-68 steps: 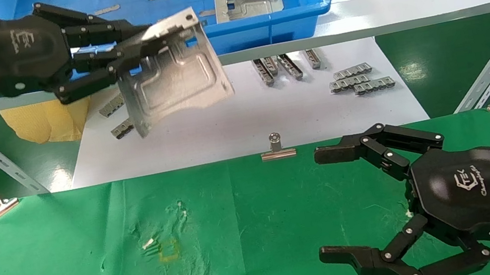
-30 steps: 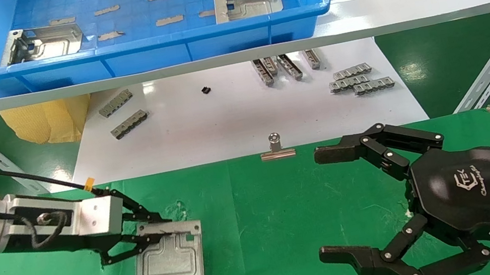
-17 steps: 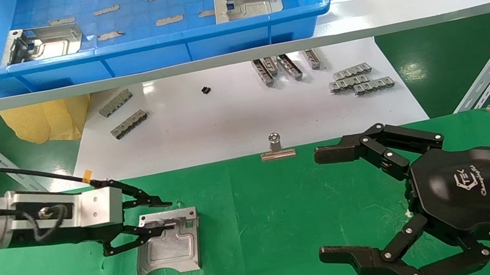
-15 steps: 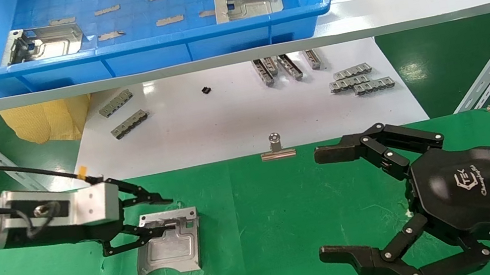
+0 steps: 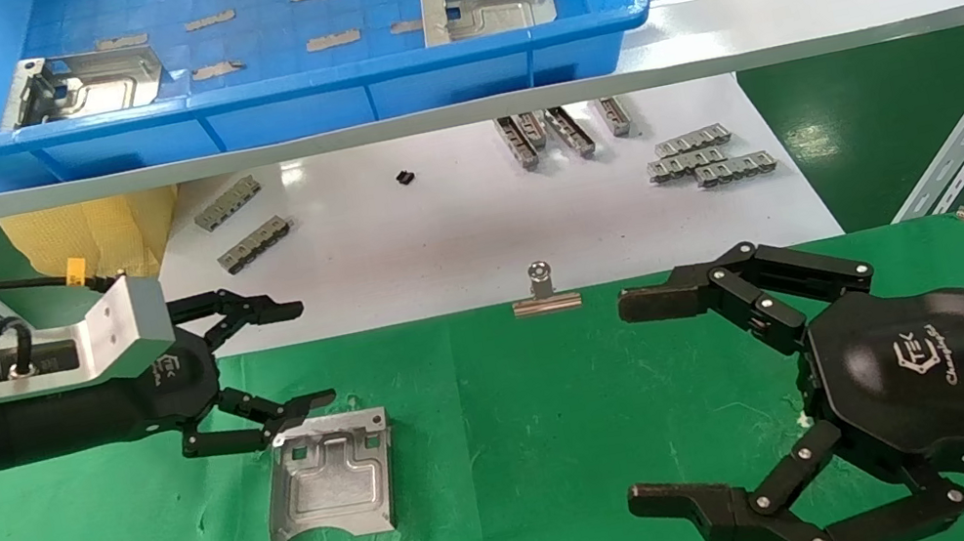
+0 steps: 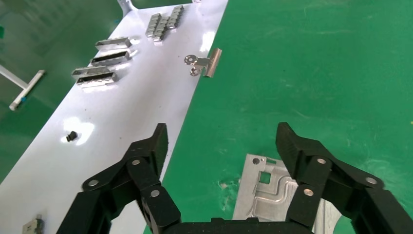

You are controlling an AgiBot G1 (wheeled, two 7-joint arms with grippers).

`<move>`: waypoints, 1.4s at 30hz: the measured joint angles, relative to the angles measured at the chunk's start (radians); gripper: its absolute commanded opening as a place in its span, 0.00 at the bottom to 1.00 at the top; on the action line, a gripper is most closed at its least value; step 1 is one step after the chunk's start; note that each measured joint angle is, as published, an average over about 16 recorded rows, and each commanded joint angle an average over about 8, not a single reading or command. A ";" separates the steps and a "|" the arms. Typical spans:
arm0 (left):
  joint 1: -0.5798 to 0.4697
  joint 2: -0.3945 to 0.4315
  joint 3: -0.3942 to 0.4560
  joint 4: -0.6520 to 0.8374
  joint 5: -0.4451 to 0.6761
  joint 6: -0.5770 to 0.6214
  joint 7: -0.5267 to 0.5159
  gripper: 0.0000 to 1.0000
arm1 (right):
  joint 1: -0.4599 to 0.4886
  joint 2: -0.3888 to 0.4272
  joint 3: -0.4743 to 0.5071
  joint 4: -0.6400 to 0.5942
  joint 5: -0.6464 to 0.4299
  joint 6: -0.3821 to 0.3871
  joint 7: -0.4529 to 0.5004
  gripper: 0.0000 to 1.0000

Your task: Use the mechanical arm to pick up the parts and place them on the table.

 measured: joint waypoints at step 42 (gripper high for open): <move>0.436 -0.244 -0.346 -0.816 -0.213 -0.059 -0.499 1.00 | 0.000 0.000 0.000 0.000 0.000 0.000 0.000 1.00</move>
